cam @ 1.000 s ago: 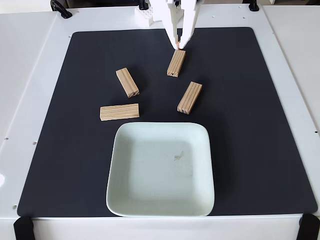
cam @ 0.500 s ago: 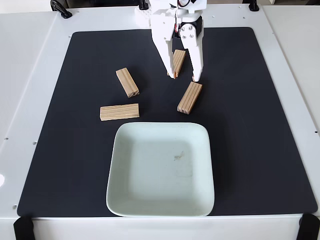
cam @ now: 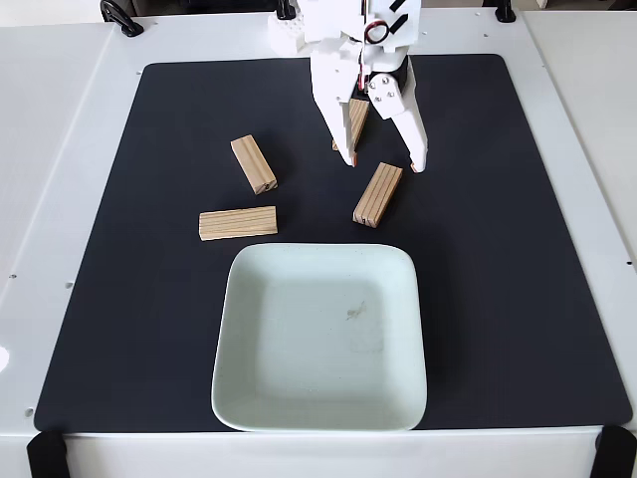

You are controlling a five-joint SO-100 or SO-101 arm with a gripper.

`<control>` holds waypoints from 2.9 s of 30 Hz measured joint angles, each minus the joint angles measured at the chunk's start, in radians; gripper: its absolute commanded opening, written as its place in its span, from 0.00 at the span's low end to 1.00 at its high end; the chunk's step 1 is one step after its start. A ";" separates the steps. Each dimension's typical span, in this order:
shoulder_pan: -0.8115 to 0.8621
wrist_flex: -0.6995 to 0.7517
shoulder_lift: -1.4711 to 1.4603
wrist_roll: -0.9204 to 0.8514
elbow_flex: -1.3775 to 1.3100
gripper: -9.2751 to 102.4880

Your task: Pick up the wooden block and place them on the plate.

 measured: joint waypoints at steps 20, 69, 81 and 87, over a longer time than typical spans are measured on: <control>-0.015 0.000 -0.170 0.057 -0.187 0.38; -0.011 -0.003 -0.227 0.097 -0.190 0.08; -0.040 -0.003 0.233 0.523 -0.169 0.08; 0.005 -0.003 0.491 0.758 -0.127 0.08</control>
